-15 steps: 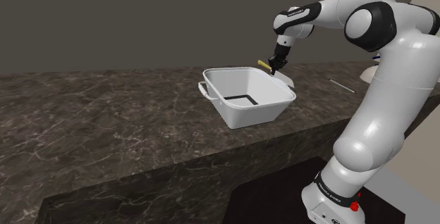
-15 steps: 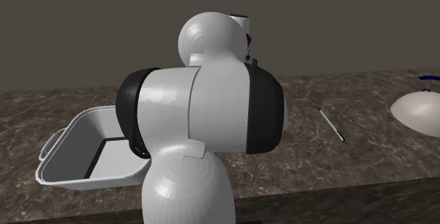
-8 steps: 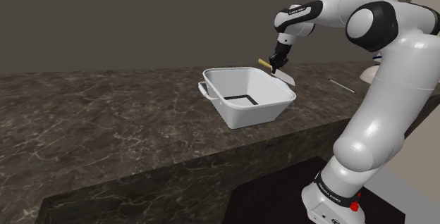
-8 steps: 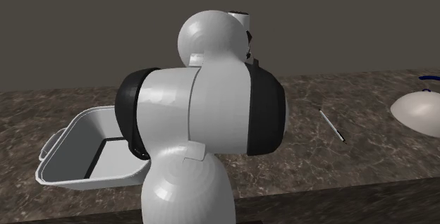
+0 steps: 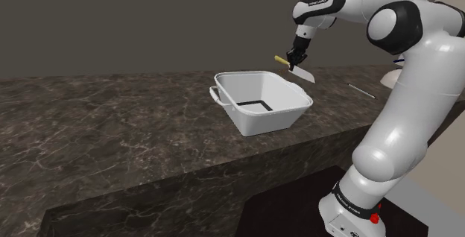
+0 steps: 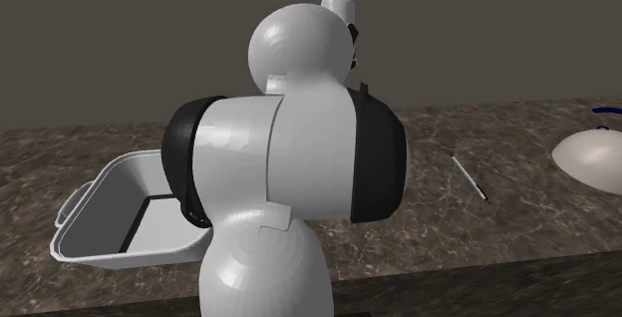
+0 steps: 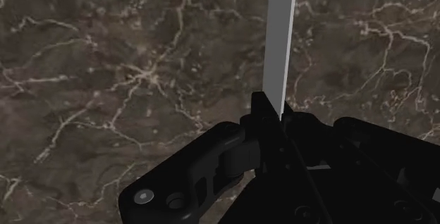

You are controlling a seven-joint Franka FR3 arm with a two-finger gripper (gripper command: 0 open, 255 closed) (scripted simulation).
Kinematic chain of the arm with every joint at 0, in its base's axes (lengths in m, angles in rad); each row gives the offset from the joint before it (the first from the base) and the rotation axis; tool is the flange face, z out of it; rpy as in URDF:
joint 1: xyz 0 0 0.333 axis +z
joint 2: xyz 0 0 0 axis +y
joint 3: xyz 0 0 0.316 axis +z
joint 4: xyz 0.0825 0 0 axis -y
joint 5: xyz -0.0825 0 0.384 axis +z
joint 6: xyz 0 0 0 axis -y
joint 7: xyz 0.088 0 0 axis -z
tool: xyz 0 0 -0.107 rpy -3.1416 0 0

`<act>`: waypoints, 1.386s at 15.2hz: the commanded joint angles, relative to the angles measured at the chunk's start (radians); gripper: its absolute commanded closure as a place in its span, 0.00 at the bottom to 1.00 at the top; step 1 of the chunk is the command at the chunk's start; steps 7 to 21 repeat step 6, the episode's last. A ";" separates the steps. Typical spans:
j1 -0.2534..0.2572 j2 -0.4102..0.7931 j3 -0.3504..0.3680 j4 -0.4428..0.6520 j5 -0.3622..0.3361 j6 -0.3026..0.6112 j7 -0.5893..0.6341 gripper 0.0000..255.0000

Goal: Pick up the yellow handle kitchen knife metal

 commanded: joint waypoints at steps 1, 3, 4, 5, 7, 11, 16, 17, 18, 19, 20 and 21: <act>0.000 -0.006 -0.001 0.021 -0.003 -0.027 0.003 1.00; -0.001 -0.007 -0.001 0.047 -0.004 -0.054 0.005 1.00; -0.001 -0.007 -0.001 0.061 -0.004 -0.067 0.006 1.00; -0.001 -0.007 -0.001 0.062 -0.004 -0.069 0.006 1.00; -0.001 -0.007 -0.001 0.063 -0.004 -0.069 0.006 1.00; -0.001 -0.007 -0.001 0.063 -0.004 -0.069 0.006 1.00; -0.001 -0.007 -0.001 0.063 -0.004 -0.069 0.006 1.00; -0.001 -0.007 -0.001 0.063 -0.004 -0.069 0.006 1.00; -0.001 -0.007 -0.001 0.063 -0.004 -0.069 0.006 1.00; -0.001 -0.007 -0.001 0.063 -0.004 -0.069 0.006 1.00; -0.001 -0.007 -0.001 0.063 -0.004 -0.069 0.006 1.00; -0.001 -0.007 -0.001 0.063 -0.004 -0.069 0.006 1.00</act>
